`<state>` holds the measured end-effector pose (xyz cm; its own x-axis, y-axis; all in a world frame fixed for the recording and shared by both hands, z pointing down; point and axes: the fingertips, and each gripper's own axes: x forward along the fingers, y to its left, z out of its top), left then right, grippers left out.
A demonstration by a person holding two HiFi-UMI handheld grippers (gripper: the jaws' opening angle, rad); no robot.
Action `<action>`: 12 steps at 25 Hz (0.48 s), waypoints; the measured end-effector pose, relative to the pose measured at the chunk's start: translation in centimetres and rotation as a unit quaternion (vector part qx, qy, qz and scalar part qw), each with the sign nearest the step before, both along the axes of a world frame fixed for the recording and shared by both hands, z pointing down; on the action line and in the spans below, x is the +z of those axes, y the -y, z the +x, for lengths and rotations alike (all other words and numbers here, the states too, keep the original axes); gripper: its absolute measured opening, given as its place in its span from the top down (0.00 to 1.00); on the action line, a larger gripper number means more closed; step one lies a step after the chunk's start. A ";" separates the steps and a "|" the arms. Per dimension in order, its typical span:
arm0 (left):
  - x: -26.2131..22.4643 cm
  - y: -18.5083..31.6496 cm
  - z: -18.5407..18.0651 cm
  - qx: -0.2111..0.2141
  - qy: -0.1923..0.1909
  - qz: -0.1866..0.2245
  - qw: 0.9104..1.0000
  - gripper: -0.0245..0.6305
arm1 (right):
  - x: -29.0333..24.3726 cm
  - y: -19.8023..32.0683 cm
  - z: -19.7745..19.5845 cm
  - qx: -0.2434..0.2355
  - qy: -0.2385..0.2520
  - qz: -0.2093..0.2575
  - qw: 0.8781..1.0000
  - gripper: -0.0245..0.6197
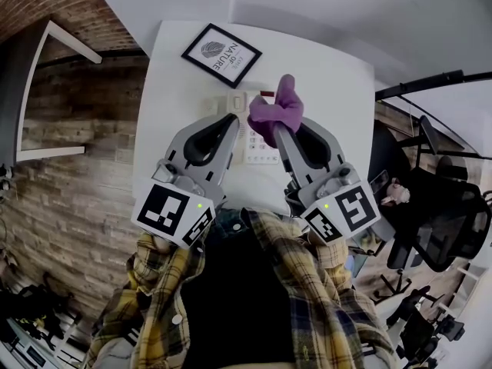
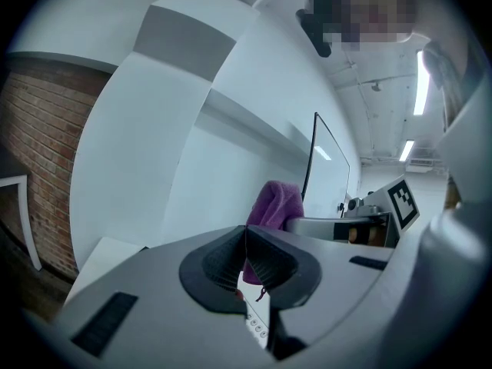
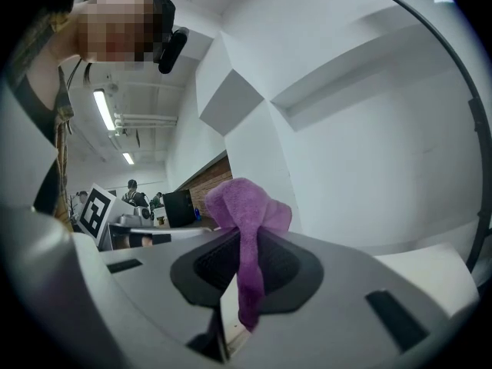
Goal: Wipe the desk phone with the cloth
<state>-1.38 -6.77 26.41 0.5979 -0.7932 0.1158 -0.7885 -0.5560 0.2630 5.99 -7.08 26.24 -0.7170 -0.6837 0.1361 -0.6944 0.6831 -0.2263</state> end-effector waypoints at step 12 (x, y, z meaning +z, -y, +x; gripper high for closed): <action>0.2 0.0 0.2 -0.002 0.003 -0.002 1.000 0.94 | 0.1 0.2 1.6 0.018 -0.004 -0.001 1.000 0.87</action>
<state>-1.23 -6.81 26.58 0.5945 -0.7946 0.1233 -0.7921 -0.5523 0.2601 7.58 -7.33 26.35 -0.6909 -0.7085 0.1435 -0.7202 0.6576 -0.2210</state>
